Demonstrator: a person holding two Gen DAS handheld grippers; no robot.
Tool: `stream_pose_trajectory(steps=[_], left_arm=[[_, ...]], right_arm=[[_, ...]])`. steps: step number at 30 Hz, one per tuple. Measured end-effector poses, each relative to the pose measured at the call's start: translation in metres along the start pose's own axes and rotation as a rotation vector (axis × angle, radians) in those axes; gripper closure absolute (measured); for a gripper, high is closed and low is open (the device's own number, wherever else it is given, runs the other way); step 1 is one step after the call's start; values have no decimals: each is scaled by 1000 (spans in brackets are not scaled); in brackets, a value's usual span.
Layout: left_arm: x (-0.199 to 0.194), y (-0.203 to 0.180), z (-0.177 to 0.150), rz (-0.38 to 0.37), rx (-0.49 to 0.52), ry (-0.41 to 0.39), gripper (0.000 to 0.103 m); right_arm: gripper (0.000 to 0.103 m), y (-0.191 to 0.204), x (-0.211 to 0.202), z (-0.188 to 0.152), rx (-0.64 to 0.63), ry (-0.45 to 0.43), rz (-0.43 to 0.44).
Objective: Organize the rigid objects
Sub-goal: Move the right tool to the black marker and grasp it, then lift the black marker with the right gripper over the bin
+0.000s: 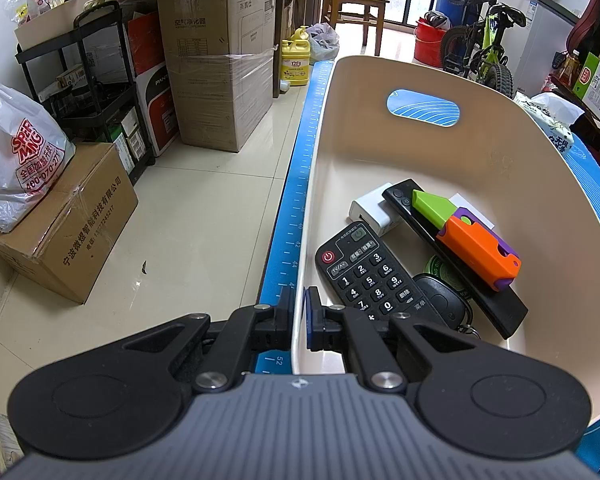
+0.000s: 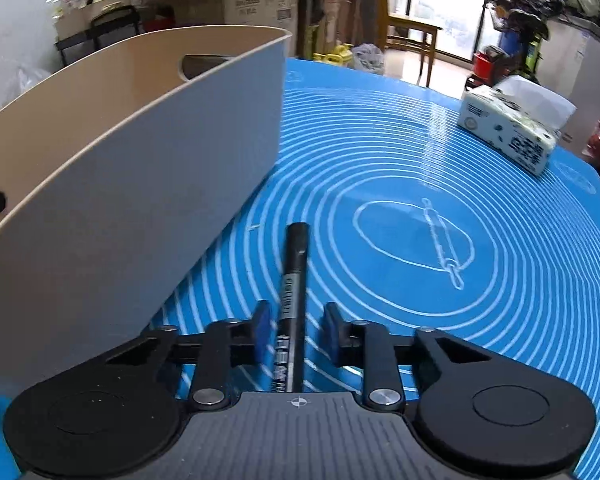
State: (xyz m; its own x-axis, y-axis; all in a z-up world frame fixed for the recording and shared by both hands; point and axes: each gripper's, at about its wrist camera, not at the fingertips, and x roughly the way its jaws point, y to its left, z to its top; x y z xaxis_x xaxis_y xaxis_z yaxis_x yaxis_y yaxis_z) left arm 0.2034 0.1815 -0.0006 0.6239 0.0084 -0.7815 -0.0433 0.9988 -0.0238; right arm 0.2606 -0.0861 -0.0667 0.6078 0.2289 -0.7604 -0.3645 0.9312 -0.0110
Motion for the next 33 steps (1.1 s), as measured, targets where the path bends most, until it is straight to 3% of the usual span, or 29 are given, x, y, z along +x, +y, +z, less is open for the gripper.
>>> stream_pose_trajectory(steps=[2,21,33], left_arm=[[0,0,0,0,0,0,96],[0,1,0,0,0,0,96],[0,1,0,0,0,0,96]], right_arm=[[79,3,-1,0,-6,-3,5],[80,-5,-25,6,35,-56,-7],[80,7,-77,49,-38,-202,-31]])
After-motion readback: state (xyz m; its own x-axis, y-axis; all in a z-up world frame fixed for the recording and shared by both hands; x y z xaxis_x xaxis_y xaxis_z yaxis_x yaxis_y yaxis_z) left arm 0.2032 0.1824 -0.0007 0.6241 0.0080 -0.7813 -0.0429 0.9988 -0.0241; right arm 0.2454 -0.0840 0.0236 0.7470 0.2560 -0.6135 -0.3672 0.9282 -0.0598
